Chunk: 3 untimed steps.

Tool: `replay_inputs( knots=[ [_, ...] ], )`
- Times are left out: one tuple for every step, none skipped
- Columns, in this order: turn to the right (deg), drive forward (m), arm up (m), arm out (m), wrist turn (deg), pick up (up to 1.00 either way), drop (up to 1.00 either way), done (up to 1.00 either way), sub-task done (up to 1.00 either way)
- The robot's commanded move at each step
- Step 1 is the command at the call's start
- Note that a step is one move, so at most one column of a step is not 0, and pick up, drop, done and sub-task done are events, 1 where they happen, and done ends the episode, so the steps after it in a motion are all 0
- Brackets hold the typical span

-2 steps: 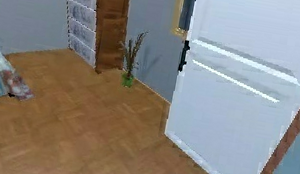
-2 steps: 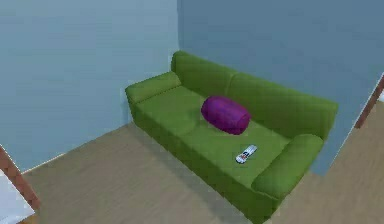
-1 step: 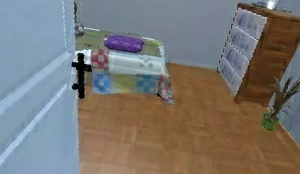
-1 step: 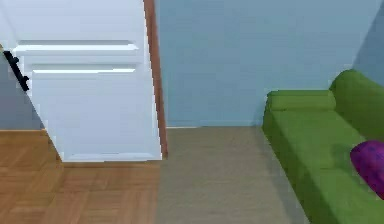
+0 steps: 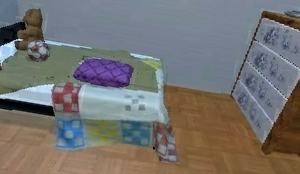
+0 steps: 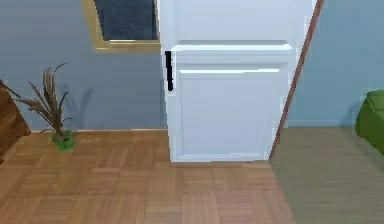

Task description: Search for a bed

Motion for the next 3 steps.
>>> replay_inputs(
  knots=[
    [-9.0,0.0,0.0,0.0,0.0,0.0,0.0,0.0,0.0],
    [-3.0,0.0,0.0,0.0,0.0,0.0,0.0,0.0,0.0],
    [0.0,0.2,0.0,0.0,0.0,0.0,0.0,0.0,0.0]
  ],
)
